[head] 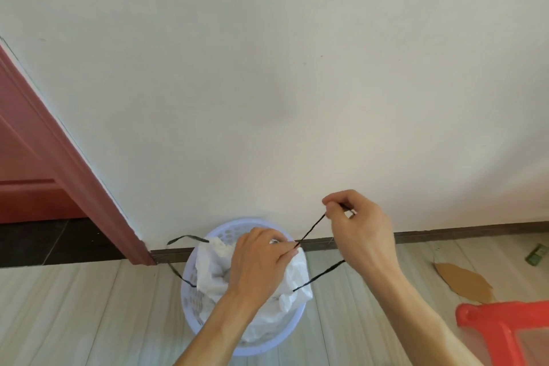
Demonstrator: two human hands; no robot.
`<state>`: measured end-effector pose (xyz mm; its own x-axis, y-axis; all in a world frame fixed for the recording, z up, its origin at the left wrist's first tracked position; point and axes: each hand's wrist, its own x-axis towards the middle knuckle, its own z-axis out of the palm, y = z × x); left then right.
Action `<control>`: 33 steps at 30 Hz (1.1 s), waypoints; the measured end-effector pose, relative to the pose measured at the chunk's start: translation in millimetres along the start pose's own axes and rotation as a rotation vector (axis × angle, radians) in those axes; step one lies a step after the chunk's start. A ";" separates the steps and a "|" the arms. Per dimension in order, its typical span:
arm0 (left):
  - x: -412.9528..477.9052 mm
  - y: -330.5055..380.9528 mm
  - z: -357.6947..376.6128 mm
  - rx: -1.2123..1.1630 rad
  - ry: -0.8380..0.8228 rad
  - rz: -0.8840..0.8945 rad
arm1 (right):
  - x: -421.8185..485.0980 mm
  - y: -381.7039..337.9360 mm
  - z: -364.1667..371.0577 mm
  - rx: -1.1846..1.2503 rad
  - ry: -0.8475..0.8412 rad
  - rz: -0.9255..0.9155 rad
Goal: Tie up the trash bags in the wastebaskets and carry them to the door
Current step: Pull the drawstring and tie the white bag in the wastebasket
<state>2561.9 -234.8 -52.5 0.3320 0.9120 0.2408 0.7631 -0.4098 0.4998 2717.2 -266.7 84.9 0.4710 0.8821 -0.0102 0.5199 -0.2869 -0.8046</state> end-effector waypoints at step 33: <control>-105.0 -61.1 -138.6 -0.477 -0.543 -0.777 | -32.7 -7.2 67.4 -0.062 -0.276 -0.320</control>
<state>2403.5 -307.9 7.0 0.1396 0.7638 -0.6301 0.6151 0.4318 0.6597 2650.1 -268.3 50.9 0.0751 0.9948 0.0689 0.6548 0.0029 -0.7558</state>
